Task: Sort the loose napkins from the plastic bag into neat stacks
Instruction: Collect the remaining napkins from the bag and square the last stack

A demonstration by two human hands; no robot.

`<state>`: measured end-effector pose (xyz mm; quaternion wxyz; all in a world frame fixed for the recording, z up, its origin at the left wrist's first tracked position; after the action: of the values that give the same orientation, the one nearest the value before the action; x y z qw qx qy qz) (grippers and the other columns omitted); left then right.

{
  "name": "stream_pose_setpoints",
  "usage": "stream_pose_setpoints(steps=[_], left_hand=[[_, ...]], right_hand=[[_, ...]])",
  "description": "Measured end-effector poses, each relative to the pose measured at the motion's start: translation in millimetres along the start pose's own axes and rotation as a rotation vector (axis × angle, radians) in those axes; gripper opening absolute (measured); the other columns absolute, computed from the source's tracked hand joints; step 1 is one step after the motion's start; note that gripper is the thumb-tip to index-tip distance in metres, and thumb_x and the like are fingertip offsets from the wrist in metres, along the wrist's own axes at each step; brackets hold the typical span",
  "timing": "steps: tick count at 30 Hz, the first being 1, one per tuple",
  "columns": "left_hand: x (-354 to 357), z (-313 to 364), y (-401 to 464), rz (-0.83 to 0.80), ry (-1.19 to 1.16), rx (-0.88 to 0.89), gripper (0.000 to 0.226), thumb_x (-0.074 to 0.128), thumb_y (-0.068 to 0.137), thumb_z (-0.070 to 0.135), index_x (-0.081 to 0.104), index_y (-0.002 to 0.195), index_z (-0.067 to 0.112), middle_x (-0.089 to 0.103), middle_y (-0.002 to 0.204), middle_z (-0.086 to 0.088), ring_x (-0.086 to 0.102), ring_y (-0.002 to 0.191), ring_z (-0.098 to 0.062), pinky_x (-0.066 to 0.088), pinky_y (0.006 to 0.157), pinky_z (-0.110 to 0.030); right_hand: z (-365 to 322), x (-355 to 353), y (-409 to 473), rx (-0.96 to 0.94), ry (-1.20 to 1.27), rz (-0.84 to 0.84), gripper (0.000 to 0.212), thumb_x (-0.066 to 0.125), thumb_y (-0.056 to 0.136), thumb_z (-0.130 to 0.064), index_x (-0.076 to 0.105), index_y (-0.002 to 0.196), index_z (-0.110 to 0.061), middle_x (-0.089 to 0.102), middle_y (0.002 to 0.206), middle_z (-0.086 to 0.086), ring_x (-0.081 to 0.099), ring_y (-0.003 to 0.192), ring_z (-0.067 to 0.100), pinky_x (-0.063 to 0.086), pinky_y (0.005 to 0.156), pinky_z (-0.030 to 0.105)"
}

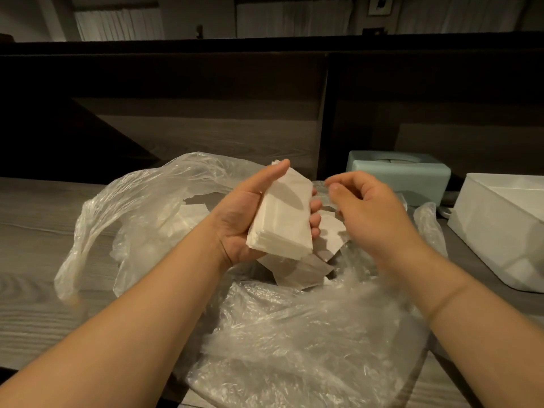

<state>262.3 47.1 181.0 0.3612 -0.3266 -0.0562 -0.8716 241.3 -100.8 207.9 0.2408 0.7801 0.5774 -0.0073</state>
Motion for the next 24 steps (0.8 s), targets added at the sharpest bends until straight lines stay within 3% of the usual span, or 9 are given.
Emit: stream_pose_setpoints(steps=[5,9,13,17,22,24], left_hand=[[-10.8,12.6,0.9,0.109,-0.164,0.093,0.056,0.066,0.09,0.045,0.06,0.128,0.004,0.064,0.104,-0.013,0.065,0.087,-0.027,0.058,0.084,-0.044],[-16.6,14.2,1.4,0.159,-0.206,0.105,0.054,0.066,0.09,0.045,0.064,0.121,0.001,0.065,0.102,-0.013,0.065,0.083,-0.027,0.056,0.083,-0.043],[-17.7,16.2,0.4,0.179,-0.212,0.121,0.053,0.064,0.089,0.044,0.064,0.118,-0.001,0.064,0.099,-0.013,0.065,0.08,-0.027,0.055,0.086,-0.041],[-17.7,15.5,0.4,0.19,-0.221,0.12,0.053,0.064,0.089,0.043,0.064,0.117,-0.002,0.063,0.099,-0.013,0.063,0.08,-0.026,0.054,0.086,-0.041],[-17.7,15.7,-0.2,0.206,-0.209,0.123,0.054,0.065,0.087,0.042,0.063,0.119,-0.001,0.063,0.099,-0.014,0.063,0.081,-0.026,0.054,0.086,-0.041],[-18.3,16.2,-0.3,0.219,-0.208,0.129,0.053,0.064,0.088,0.042,0.063,0.119,-0.002,0.064,0.098,-0.014,0.063,0.08,-0.026,0.055,0.085,-0.041]], right_hand=[[4.2,16.1,-6.0,0.015,-0.482,-0.329,0.01,0.065,0.095,-0.041,0.069,0.091,-0.033,0.069,0.083,-0.011,0.065,0.073,0.009,0.055,0.069,0.029],[9.0,28.2,-22.7,0.091,-0.732,-0.522,0.039,0.072,0.079,-0.065,0.074,0.086,-0.027,0.072,0.073,-0.011,0.065,0.065,0.007,0.052,0.062,0.024],[7.5,35.2,-30.0,0.124,-0.802,-0.545,0.046,0.082,0.073,-0.054,0.074,0.098,-0.015,0.073,0.095,0.002,0.068,0.081,0.017,0.056,0.068,0.032],[6.6,36.9,-32.2,0.161,-0.76,-0.558,0.031,0.082,0.077,-0.048,0.064,0.074,-0.023,0.064,0.073,-0.006,0.057,0.065,0.01,0.041,0.053,0.024],[10.5,34.4,-24.6,0.138,-0.735,-0.513,0.014,0.076,0.083,-0.034,0.067,0.083,-0.024,0.07,0.083,-0.004,0.066,0.074,0.014,0.051,0.06,0.028],[10.4,28.7,-18.4,0.136,-0.67,-0.45,0.013,0.077,0.085,-0.03,0.064,0.09,-0.028,0.069,0.086,-0.006,0.065,0.073,0.012,0.048,0.055,0.024]])
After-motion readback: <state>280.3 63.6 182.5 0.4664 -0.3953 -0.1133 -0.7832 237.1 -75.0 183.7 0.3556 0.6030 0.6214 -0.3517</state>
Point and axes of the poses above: each hand's wrist, its own y-axis towards the middle knuckle, its own x-axis out of the palm, z = x × y, the point moved 7 cm from there along y, towards the middle knuckle
